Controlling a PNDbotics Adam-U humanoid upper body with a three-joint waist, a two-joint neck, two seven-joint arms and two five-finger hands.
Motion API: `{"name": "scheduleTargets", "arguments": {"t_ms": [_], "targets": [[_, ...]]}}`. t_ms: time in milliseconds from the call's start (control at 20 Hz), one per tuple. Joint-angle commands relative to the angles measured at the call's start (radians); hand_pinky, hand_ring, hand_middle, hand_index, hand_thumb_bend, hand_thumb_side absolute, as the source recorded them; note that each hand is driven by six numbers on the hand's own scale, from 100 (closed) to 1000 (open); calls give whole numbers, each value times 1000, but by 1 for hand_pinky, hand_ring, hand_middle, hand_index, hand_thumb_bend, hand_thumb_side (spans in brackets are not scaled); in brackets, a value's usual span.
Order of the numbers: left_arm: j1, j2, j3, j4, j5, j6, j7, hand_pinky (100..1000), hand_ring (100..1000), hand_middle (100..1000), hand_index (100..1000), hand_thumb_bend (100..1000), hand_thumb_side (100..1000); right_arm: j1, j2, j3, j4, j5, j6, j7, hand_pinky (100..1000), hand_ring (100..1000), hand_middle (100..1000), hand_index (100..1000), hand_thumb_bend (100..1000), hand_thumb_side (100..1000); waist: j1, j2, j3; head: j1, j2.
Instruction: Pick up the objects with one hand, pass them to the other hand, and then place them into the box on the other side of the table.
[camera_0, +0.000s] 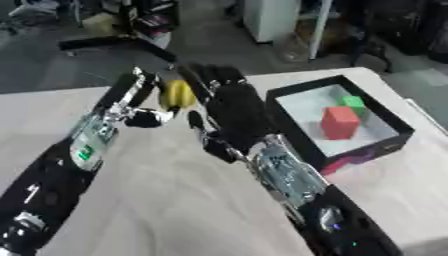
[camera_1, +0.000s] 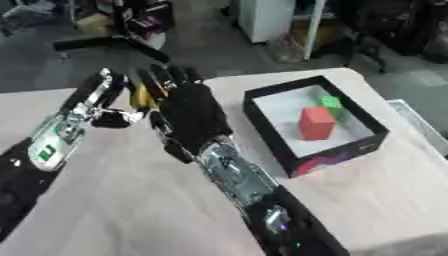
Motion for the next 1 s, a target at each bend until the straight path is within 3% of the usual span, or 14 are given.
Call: {"name": "scheduleTargets", "arguments": {"t_ms": [50, 300, 400, 650, 1000], "targets": [[11, 34, -19, -97, 52, -50, -48, 102, 100, 100, 122, 323, 100, -13, -13, -9, -24, 32, 15, 48, 881, 878, 918, 1000, 161, 350, 3, -17, 4, -28, 4], [80, 140, -4, -188, 129, -124, -124, 102, 100, 100, 122, 316, 100, -10, -28, -6, -38, 26, 1, 119, 997, 918, 951, 1000, 316, 421, 3, -22, 10, -53, 6], [93, 179, 21, -188, 162, -128, -157, 102, 100, 100, 122, 314, 100, -11, -41, -6, -46, 12, -10, 152, 1000, 948, 976, 1000, 378, 454, 1, -24, 10, -57, 7], [103, 224, 64, -219, 245, -78, -240, 103, 100, 100, 123, 315, 100, -20, -63, -11, -64, -4, -20, 232, 1000, 962, 987, 1000, 424, 438, 0, -29, 11, -65, 11], [96, 212, 34, -276, 357, 14, -352, 107, 100, 100, 125, 315, 100, -23, -48, -10, -63, 38, -13, 234, 1000, 945, 971, 1000, 415, 404, 2, -32, 14, -75, 14]]}}
